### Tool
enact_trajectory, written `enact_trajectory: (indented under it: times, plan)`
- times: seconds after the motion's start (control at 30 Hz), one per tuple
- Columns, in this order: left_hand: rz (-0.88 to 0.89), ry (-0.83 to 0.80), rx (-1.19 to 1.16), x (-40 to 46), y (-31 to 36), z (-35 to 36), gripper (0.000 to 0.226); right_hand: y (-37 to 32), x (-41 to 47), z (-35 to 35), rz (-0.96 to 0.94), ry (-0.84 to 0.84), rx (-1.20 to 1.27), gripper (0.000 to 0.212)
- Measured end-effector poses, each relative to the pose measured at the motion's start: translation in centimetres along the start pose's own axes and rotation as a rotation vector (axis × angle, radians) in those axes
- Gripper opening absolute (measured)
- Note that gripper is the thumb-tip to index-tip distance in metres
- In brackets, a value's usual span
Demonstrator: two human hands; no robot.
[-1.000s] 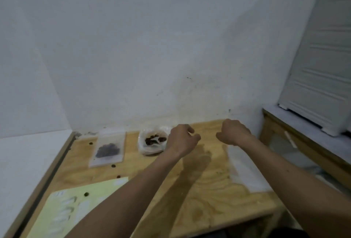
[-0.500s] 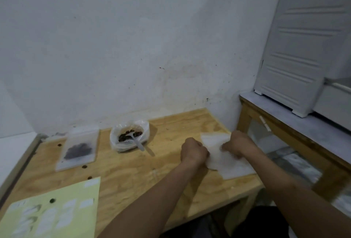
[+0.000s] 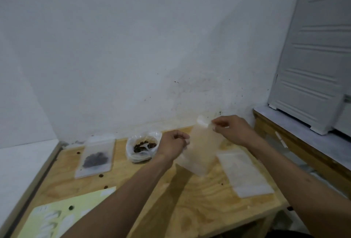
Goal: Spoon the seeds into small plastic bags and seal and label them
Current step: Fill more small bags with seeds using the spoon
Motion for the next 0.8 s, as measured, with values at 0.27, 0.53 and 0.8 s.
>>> enact_trajectory:
  times: [0.27,0.53,0.8]
  plan:
    - [0.138,0.316,0.020,0.7,3.4,-10.9,0.009,-8.8,4.2,3.5,-0.151,-0.102,0.562,0.012]
    - [0.269,0.633,0.094,-1.9,2.0,-17.3,0.041,-16.1,7.6,10.3,-0.214,-0.046,0.577,0.002]
    - [0.246,0.375,-0.289,-1.9,0.3,-19.5,0.022,-19.1,8.5,15.3,-0.258,-0.093,0.456,0.008]
Point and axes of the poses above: each hand's wrist, its own x-axis towards the middle knuckle, its own z-axis out of the palm, y = z × x, the point moved 2 cm from there along x, towards the middle knuckle, and after that the axes turned 13 degrees about -z, right-handed, at the moved point
